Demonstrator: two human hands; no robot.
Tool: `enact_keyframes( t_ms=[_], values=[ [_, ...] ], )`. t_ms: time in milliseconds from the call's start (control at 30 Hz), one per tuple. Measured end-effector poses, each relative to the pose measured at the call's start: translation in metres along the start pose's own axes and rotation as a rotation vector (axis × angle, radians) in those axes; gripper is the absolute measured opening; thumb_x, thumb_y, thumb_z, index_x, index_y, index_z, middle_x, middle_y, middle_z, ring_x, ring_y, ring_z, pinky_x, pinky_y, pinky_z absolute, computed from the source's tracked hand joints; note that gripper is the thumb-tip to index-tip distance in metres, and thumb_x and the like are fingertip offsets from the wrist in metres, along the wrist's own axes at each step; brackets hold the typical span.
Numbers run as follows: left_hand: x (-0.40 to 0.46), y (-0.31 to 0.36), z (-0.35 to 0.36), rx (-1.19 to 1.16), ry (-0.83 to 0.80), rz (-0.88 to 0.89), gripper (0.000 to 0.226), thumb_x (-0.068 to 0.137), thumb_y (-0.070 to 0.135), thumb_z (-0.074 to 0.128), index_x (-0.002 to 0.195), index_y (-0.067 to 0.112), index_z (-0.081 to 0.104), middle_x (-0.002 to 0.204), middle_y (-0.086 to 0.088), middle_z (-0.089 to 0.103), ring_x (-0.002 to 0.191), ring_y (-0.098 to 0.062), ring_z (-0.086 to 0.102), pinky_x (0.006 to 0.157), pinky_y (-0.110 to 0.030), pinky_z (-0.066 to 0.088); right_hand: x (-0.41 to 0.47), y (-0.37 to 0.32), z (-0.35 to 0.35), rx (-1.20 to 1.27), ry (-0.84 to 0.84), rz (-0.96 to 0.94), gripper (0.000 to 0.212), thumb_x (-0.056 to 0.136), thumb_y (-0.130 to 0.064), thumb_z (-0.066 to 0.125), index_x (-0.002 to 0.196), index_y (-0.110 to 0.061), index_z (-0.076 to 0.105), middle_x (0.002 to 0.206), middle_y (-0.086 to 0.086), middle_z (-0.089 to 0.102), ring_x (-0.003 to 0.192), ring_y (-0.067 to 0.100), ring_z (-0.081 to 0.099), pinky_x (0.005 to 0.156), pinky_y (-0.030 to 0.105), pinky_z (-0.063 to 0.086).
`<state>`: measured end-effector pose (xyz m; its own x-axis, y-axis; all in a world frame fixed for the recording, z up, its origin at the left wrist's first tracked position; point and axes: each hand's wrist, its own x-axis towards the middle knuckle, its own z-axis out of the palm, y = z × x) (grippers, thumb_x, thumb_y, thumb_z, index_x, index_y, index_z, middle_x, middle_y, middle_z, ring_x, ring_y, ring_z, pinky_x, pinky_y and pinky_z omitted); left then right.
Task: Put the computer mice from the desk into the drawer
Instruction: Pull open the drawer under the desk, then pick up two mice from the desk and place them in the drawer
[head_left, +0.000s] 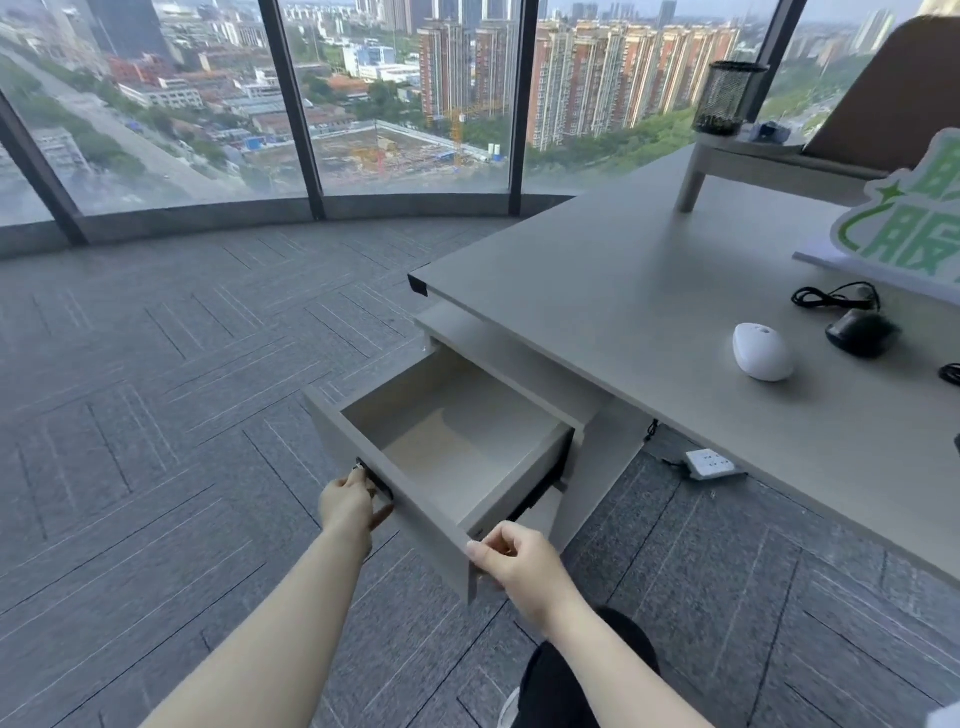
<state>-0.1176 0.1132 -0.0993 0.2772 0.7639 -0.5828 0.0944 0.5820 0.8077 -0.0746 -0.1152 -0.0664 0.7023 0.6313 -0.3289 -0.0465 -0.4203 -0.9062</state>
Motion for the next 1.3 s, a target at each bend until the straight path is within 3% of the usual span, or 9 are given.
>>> enact_keyframes(
  t_ms=[167, 300, 533, 633, 733, 800, 933, 1033, 1300],
  values=[
    [-0.012, 0.001, -0.068, 0.004, 0.039, 0.015, 0.018, 0.095, 0.020, 0.051, 0.105, 0.006, 0.058, 0.121, -0.016, 0.064, 0.112, -0.029, 0.063, 0.073, -0.048, 0.059, -0.020, -0.001, 0.042, -0.002, -0.190, -0.010, 0.033, 0.062, -0.053, 0.075, 0.062, -0.023, 0.061, 0.068, -0.001, 0.066, 0.069, 0.019, 0.060, 0.066, 0.039, 0.048],
    [-0.019, 0.000, -0.109, 0.011, 0.045, 0.036, 0.029, 0.096, 0.023, 0.050, 0.115, 0.003, 0.059, 0.120, -0.015, 0.066, 0.111, -0.029, 0.064, 0.061, -0.042, 0.060, -0.039, -0.006, 0.067, -0.039, -0.298, -0.047, 0.028, 0.074, -0.038, 0.077, 0.072, -0.014, 0.063, 0.076, 0.003, 0.071, 0.071, 0.013, 0.066, 0.067, 0.032, 0.050],
    [-0.039, 0.002, -0.125, 0.158, 0.082, 0.103, 0.034, 0.096, 0.021, 0.046, 0.119, -0.003, 0.054, 0.113, -0.015, 0.059, 0.095, -0.029, 0.057, 0.082, -0.047, 0.054, -0.054, -0.013, 0.070, -0.065, -0.312, -0.071, 0.024, 0.086, -0.041, 0.066, 0.081, -0.018, 0.065, 0.081, -0.001, 0.071, 0.073, 0.011, 0.065, 0.067, 0.029, 0.049],
    [-0.060, 0.017, -0.110, 0.343, 0.203, 0.328, 0.040, 0.084, 0.025, 0.040, 0.113, -0.001, 0.050, 0.118, -0.029, 0.057, 0.081, -0.035, 0.055, 0.074, -0.046, 0.047, -0.055, -0.026, 0.043, -0.040, -0.152, -0.113, 0.030, 0.087, -0.042, 0.060, 0.083, -0.013, 0.067, 0.079, 0.001, 0.067, 0.071, 0.013, 0.061, 0.069, 0.033, 0.050],
    [-0.100, 0.043, -0.061, 0.491, 0.197, 0.720, 0.045, 0.091, 0.021, 0.040, 0.131, 0.003, 0.046, 0.136, -0.022, 0.050, 0.122, -0.037, 0.048, 0.098, -0.051, 0.041, -0.050, -0.048, -0.015, -0.058, 0.122, -0.227, 0.023, 0.087, -0.030, 0.059, 0.075, -0.012, 0.067, 0.070, 0.009, 0.070, 0.061, 0.019, 0.063, 0.068, 0.042, 0.055],
    [-0.130, 0.057, -0.012, 0.494, 0.036, 0.874, 0.037, 0.094, 0.016, 0.043, 0.129, 0.007, 0.051, 0.131, -0.015, 0.054, 0.121, -0.030, 0.050, 0.101, -0.045, 0.042, -0.047, -0.065, -0.065, -0.062, 0.325, -0.284, 0.018, 0.087, -0.024, 0.056, 0.075, -0.018, 0.069, 0.070, 0.009, 0.072, 0.062, 0.022, 0.066, 0.068, 0.045, 0.057],
    [-0.176, 0.065, 0.100, 0.512, -0.328, 0.920, 0.030, 0.091, 0.016, 0.049, 0.120, 0.013, 0.058, 0.120, -0.006, 0.061, 0.107, -0.019, 0.057, 0.092, -0.033, 0.045, -0.044, -0.094, -0.168, -0.091, 0.702, -0.302, 0.015, 0.090, -0.017, 0.055, 0.092, -0.021, 0.069, 0.072, -0.007, 0.066, 0.072, 0.021, 0.063, 0.066, 0.029, 0.050],
    [-0.206, 0.059, 0.181, 0.580, -0.499, 0.903, 0.035, 0.089, 0.020, 0.052, 0.123, 0.015, 0.056, 0.125, -0.003, 0.059, 0.106, -0.017, 0.057, 0.091, -0.031, 0.044, -0.033, -0.103, -0.245, -0.196, 0.873, -0.249, 0.017, 0.090, -0.018, 0.054, 0.103, -0.020, 0.065, 0.094, 0.002, 0.067, 0.087, 0.024, 0.061, 0.072, 0.028, 0.045],
    [-0.240, 0.018, 0.343, 0.996, -0.689, 0.914, 0.066, 0.083, 0.046, 0.056, 0.143, 0.027, 0.037, 0.147, -0.006, 0.041, 0.132, -0.027, 0.042, 0.099, -0.038, 0.041, 0.025, -0.081, -0.379, -0.547, 0.893, 0.091, 0.057, 0.087, -0.020, 0.049, 0.142, -0.030, 0.040, 0.149, 0.008, 0.031, 0.128, 0.034, 0.040, 0.096, 0.038, 0.041]
  ],
)
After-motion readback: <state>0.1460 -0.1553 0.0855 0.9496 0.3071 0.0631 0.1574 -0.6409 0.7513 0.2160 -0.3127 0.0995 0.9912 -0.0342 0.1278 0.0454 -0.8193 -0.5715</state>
